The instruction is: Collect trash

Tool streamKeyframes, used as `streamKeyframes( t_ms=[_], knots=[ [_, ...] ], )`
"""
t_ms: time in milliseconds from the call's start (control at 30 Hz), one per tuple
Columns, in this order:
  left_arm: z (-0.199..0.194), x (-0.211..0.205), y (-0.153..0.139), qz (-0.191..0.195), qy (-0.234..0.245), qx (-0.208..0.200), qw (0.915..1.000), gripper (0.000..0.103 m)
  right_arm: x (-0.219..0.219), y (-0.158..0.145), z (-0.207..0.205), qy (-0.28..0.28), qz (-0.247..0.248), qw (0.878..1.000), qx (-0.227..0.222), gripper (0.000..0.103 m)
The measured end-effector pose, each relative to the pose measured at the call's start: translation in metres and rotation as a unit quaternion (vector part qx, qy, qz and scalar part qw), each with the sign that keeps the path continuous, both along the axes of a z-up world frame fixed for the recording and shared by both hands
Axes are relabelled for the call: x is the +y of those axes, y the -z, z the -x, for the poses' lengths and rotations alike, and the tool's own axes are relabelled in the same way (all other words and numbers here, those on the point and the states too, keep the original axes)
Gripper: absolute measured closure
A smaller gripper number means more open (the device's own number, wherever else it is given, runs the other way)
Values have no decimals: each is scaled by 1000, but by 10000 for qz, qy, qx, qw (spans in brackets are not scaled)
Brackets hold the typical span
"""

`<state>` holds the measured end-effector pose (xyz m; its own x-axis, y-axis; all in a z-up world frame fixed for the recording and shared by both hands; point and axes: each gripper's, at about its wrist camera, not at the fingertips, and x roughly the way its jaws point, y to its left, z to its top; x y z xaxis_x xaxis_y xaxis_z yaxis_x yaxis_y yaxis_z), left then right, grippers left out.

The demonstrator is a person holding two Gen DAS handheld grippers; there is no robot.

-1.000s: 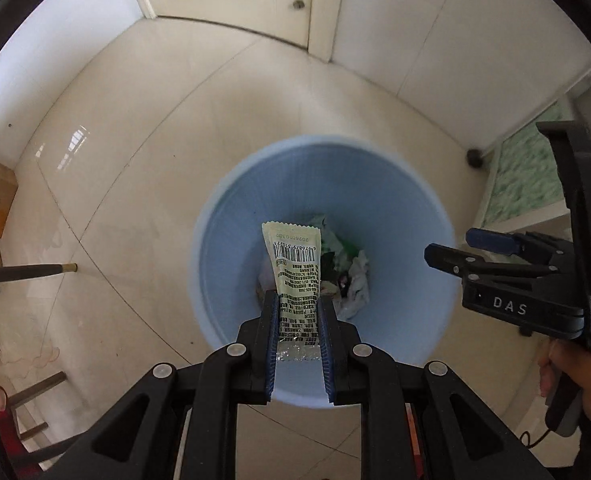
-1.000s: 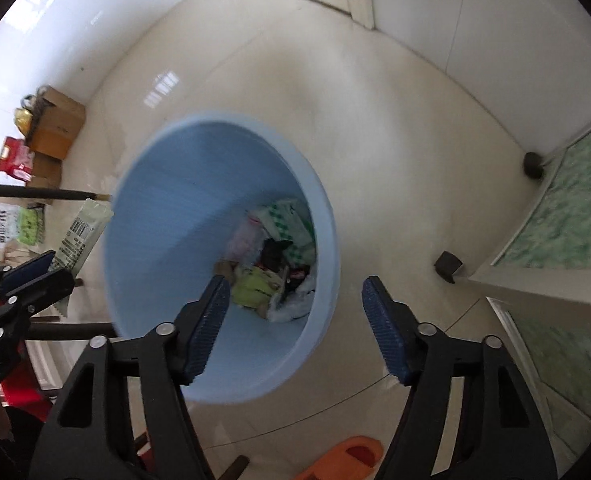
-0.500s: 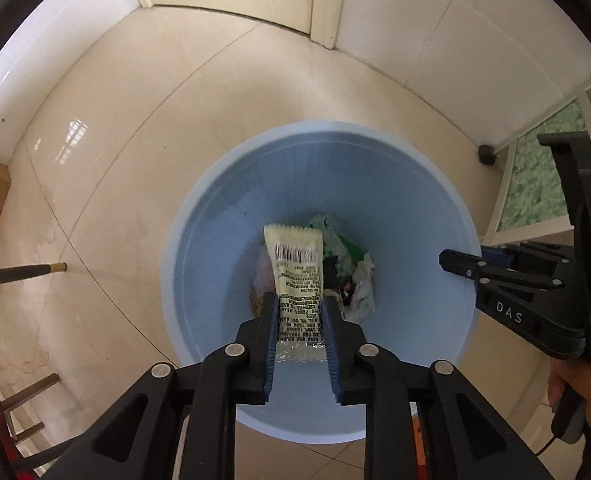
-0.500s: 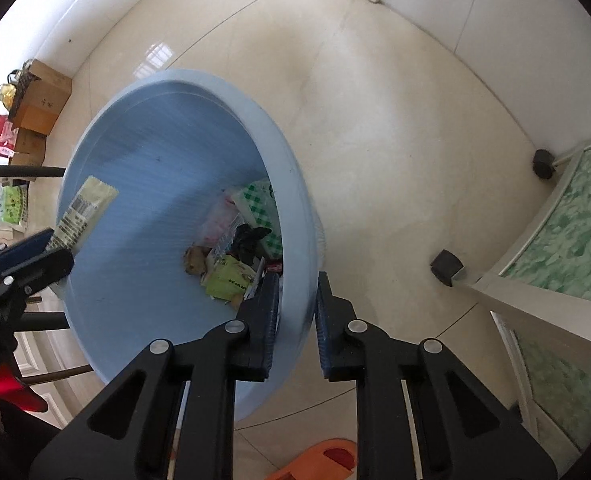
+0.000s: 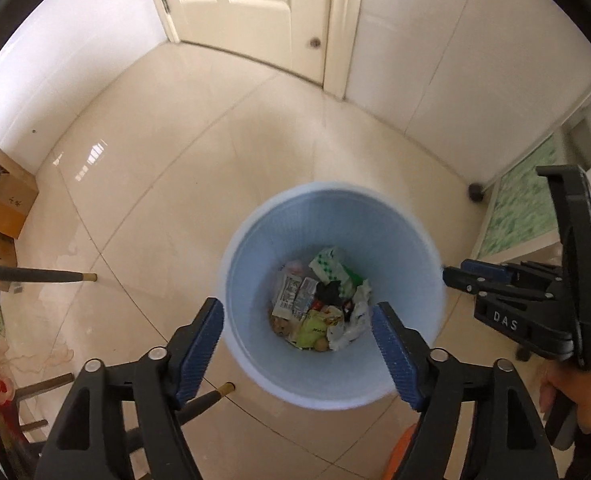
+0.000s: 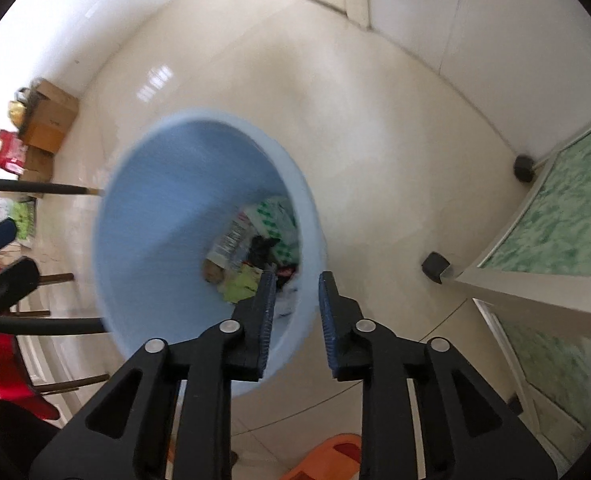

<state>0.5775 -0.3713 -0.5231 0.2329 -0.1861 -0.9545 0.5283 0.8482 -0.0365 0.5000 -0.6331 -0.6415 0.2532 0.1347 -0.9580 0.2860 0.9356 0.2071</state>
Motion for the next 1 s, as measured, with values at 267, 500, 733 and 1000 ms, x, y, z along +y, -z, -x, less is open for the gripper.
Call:
streamKeyframes(
  t_ms=[267, 500, 733, 1000],
  knots=[
    [80, 50, -111, 657, 17, -704, 9953, 16, 45, -122, 62, -275, 447, 9960, -720, 51],
    [172, 105, -200, 1129, 59, -1318, 9848, 5, 97, -245, 128, -338, 1030, 9829, -1485, 28],
    [280, 170, -298, 1528, 39, -2238, 9626, 1, 148, -365, 191, -622, 1470, 9589, -2347, 8],
    [394, 249, -372, 1705, -219, -3165, 9329, 1, 222, -467, 253, -888, 1583, 9256, -3321, 4]
  ],
)
